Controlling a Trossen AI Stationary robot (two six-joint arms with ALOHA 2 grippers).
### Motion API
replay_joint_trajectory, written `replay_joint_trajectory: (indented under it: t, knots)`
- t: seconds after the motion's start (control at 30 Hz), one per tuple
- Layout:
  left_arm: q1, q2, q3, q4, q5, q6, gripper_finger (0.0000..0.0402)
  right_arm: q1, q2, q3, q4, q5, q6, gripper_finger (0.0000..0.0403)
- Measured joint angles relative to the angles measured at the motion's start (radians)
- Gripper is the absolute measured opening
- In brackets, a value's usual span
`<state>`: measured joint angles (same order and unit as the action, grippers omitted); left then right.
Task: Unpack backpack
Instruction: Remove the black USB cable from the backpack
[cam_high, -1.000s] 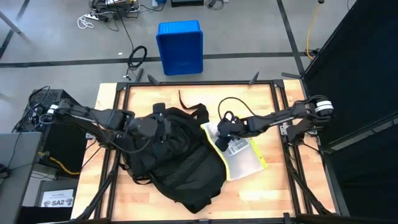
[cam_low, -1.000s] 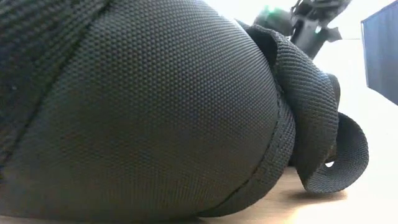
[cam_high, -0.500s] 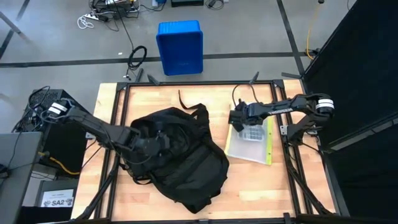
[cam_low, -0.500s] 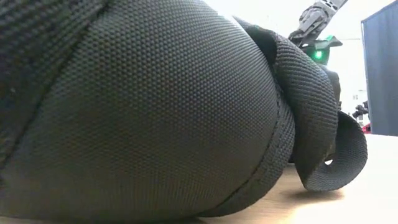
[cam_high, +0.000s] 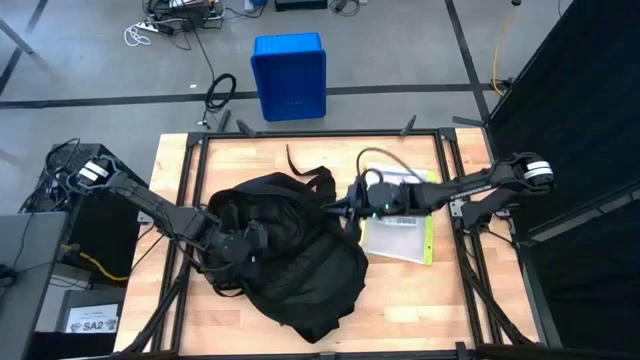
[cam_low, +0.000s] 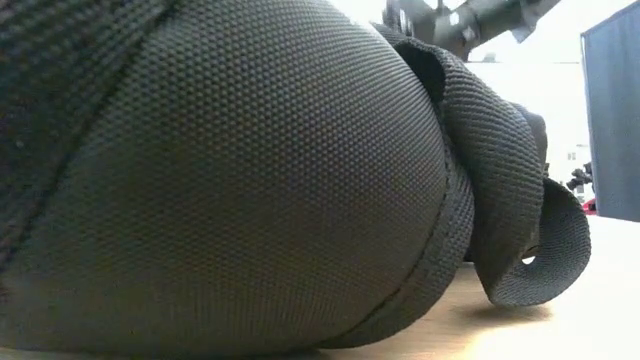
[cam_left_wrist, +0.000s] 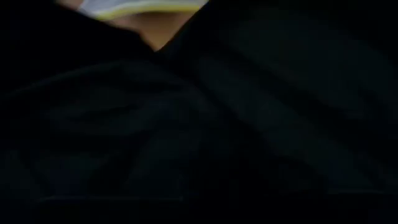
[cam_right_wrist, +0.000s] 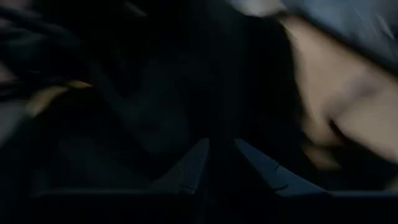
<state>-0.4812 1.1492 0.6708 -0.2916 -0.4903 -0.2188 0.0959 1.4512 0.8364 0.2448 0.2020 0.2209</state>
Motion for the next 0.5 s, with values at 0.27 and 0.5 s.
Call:
replay_joint_trajectory:
  t: [0.27,0.5]
  knots:
    - [-0.117,0.004,0.000,0.022,0.119,-0.051,0.0050,0.045,0.242,0.020,0.116,-0.082,-0.061,0.0052]
    - [-0.143,0.075,0.000,-0.112,0.141,-0.107,0.0050,-0.008,0.431,0.107,0.056,-0.055,-0.032,0.0050]
